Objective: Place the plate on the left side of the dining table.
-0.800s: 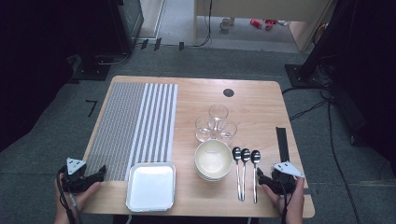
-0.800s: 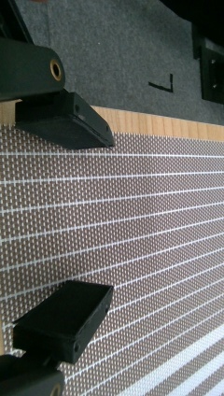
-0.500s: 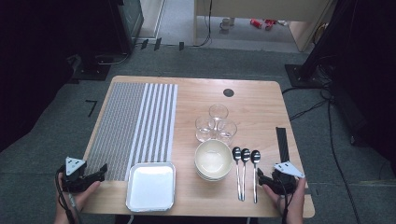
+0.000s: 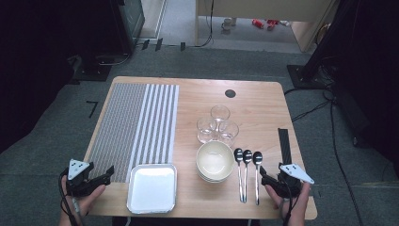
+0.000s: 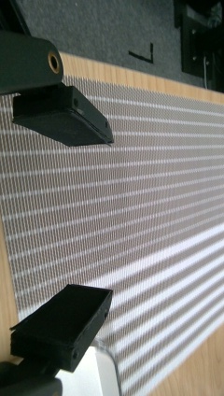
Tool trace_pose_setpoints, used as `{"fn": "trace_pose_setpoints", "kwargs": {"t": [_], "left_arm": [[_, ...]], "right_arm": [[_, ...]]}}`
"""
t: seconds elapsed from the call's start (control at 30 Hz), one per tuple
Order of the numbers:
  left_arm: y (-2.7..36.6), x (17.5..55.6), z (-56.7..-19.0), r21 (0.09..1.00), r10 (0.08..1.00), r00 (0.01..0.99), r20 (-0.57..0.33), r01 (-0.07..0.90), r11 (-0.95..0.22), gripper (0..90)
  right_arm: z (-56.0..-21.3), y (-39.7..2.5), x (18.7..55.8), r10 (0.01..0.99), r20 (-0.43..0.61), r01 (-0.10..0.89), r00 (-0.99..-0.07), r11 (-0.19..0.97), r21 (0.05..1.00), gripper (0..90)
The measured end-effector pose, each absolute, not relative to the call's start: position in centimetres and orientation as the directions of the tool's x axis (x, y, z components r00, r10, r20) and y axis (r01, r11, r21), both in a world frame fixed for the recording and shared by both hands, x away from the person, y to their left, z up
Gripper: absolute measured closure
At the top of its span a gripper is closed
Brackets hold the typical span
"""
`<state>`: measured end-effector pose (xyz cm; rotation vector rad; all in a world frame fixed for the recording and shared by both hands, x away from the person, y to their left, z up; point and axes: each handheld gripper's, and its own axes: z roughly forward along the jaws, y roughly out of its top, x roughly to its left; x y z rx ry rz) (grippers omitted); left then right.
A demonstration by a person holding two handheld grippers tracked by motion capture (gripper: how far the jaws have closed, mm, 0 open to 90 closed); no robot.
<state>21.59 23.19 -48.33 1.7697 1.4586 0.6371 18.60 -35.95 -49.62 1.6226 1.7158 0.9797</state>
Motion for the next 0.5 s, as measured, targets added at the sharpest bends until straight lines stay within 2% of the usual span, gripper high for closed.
{"fn": "trace_pose_setpoints", "kwargs": {"t": [0.5], "left_arm": [[20.4,20.7,-48.4,0.797,0.948,0.310,-0.075,0.589,-0.130,21.6]], "right_arm": [[-49.0,-31.1,17.4,0.977,0.102,0.553,-0.190,0.021,0.833,24.1]]}}
